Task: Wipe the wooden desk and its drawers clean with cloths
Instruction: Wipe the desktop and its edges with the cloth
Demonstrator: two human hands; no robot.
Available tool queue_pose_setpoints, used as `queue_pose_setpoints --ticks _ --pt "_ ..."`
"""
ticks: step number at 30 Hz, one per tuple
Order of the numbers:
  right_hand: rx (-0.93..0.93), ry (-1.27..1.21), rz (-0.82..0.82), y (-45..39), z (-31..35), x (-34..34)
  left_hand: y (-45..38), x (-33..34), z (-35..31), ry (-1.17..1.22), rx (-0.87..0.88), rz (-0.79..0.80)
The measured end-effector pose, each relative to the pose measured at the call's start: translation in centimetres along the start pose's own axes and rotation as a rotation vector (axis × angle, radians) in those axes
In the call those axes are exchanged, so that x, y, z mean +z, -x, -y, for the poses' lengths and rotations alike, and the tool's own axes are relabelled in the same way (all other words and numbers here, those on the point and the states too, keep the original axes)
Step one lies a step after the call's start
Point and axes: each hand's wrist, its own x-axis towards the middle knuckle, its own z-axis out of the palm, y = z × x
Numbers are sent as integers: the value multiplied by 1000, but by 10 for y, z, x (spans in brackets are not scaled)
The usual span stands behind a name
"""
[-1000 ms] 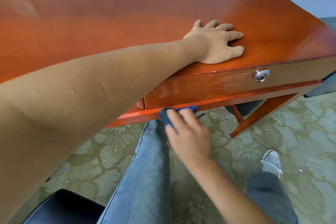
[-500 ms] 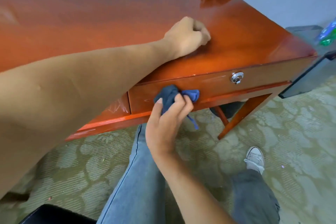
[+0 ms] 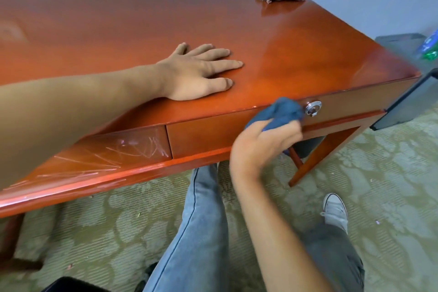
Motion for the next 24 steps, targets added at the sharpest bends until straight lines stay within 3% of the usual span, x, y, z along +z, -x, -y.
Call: queue_pose_setpoints --ticks 5,7,9,13,15,18,24 --pt "-603 95 473 80 -20 -18 0 6 1 -5 13 -20" --pt "-709 152 540 72 -27 -23 -3 5 1 3 15 -28" --pt "-587 156 484 51 -27 -24 -3 6 4 0 13 -30" --pt "36 184 74 -13 -25 -23 -4 6 5 -4 18 -34" --pt "157 169 0 -27 -19 -19 -4 6 4 -4 22 -41" --pt "95 108 85 7 4 -11 -3 6 3 -13 19 -32" --pt "-348 143 405 78 24 -16 -2 5 3 5 15 -37"
